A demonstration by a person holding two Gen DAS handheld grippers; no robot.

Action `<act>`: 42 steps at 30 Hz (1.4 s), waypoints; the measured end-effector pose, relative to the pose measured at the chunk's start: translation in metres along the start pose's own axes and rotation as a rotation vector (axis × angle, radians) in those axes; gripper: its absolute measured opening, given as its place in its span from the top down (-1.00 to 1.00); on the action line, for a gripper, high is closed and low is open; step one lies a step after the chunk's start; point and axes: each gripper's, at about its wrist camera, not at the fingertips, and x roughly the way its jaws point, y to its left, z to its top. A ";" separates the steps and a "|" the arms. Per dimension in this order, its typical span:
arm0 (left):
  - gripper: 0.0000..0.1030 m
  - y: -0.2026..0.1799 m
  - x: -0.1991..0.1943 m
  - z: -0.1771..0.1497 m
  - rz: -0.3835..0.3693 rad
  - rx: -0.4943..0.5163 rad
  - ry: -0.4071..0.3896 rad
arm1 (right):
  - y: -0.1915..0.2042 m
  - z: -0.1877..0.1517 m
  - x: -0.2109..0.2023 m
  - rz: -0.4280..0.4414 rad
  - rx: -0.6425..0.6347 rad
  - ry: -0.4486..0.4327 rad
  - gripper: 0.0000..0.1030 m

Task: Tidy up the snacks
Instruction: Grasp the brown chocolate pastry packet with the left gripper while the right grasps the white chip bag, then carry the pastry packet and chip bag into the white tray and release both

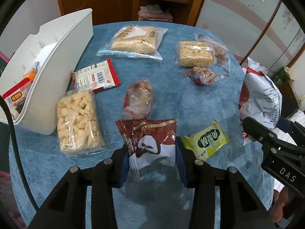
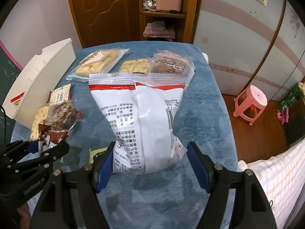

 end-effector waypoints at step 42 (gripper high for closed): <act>0.21 0.209 -0.139 0.041 0.099 -0.242 -0.251 | 0.208 0.117 -0.078 0.267 -0.246 -0.139 -0.44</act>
